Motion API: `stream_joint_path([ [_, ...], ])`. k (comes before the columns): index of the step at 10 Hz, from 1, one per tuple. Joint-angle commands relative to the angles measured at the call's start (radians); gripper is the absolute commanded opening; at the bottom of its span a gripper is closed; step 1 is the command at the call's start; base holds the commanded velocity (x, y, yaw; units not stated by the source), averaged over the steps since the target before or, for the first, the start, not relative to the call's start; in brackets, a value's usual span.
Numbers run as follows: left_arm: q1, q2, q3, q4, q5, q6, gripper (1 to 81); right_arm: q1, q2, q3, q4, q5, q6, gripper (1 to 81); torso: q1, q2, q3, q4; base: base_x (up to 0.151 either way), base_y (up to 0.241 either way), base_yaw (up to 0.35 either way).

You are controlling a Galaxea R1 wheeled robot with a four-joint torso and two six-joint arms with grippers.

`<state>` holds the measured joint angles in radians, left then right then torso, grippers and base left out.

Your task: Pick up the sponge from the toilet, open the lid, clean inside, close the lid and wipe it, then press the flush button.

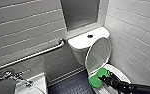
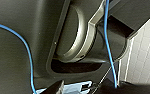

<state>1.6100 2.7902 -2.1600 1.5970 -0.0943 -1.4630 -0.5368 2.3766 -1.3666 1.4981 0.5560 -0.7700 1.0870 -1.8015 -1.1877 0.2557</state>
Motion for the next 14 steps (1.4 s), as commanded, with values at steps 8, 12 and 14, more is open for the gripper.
stream_joint_path([
  [8,0.032,-0.009,-0.003,0.001,0.022,-0.004,81.1,0.129,0.123,-0.255,0.028,-0.409,0.0,1.0,0.0,0.001,-0.067,0.0,0.0,0.0,0.0],
  [12,0.032,-0.007,-0.004,0.003,0.022,-0.002,81.1,-0.002,0.019,-0.028,-0.022,-0.228,-0.005,1.0,0.0,0.001,-0.067,0.0,0.0,0.0,0.0],
  [14,0.032,-0.006,-0.004,0.008,0.022,0.0,81.1,-0.056,-0.027,-0.002,-0.025,-0.22,-0.005,1.0,0.0,0.001,-0.067,0.0,0.0,0.0,0.0],
])
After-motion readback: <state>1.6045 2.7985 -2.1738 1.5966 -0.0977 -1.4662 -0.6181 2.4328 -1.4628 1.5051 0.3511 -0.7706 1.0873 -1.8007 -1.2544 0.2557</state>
